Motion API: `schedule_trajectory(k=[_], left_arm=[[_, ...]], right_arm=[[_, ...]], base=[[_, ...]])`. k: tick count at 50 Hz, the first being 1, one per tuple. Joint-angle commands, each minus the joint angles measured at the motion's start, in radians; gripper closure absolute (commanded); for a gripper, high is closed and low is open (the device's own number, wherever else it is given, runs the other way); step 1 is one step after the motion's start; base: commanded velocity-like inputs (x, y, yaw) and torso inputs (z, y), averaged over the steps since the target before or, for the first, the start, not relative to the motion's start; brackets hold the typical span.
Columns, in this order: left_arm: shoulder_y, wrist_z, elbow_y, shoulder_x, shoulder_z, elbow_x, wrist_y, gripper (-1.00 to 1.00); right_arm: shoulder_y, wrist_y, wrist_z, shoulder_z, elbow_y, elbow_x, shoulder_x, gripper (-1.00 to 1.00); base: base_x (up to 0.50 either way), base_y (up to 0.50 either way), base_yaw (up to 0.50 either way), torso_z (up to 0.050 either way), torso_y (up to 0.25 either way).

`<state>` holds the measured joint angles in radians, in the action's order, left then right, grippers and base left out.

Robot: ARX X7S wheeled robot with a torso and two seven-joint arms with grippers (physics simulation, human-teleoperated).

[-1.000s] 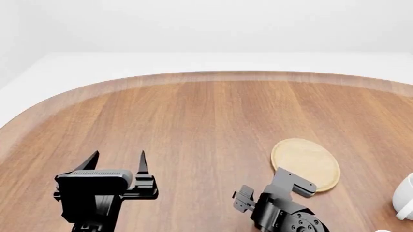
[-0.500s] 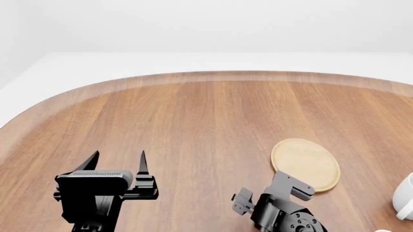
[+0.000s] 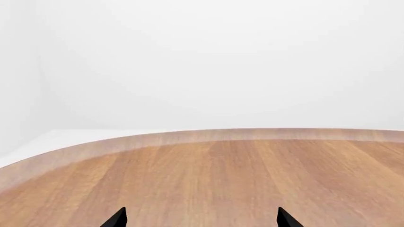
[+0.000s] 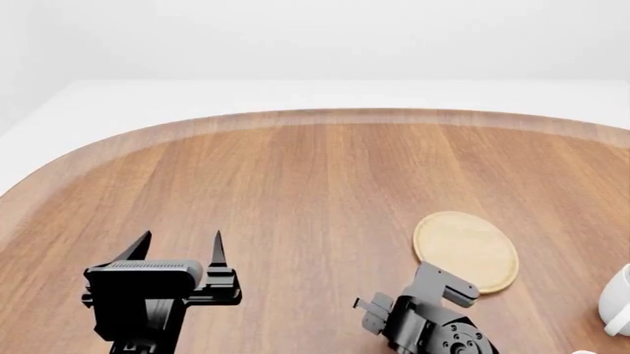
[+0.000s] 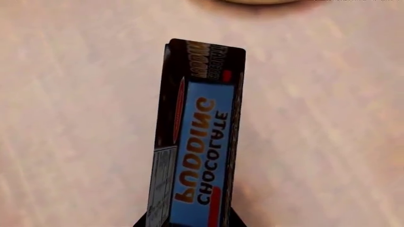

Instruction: Put the chocolate pudding to the left of the plate.

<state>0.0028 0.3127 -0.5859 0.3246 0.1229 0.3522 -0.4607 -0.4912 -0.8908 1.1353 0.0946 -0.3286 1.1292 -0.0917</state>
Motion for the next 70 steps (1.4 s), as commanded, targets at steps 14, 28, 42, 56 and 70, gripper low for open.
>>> schedule_trajectory(k=[14,28,42,56,70], left_arm=[[0.001,0.012,-0.013,0.009,-0.003,0.013,-0.002,-1.0],[-0.022,0.021,-0.024,0.019,-0.005,0.026,-0.029,-1.0],[-0.222,0.07,-0.052,0.045,0.009,0.088,-0.3,-1.0],[-0.568,0.037,0.201,0.013,0.017,0.154,-0.485,-1.0],[-0.863,-0.051,0.684,-0.048,0.098,0.093,-0.444,-1.0]], right_arm=[[0.047,-0.106,0.027,0.097,0.312,0.087,-0.085,1.0],[0.007,-0.208,0.026,0.136,0.399,0.157,-0.131,1.0],[-0.184,-0.315,-0.042,0.195,0.242,0.184,-0.145,1.0],[-0.469,-0.367,-0.165,0.31,-0.062,0.088,-0.122,1.0],[-0.87,-0.169,-0.723,0.607,-0.857,-0.217,0.072,1.0]], base=[[0.0,0.0,0.0,0.0,0.0],[0.0,0.0,0.0,0.0,0.0],[0.0,0.0,0.0,0.0,0.0],[0.0,0.0,0.0,0.0,0.0],[0.0,0.0,0.0,0.0,0.0]])
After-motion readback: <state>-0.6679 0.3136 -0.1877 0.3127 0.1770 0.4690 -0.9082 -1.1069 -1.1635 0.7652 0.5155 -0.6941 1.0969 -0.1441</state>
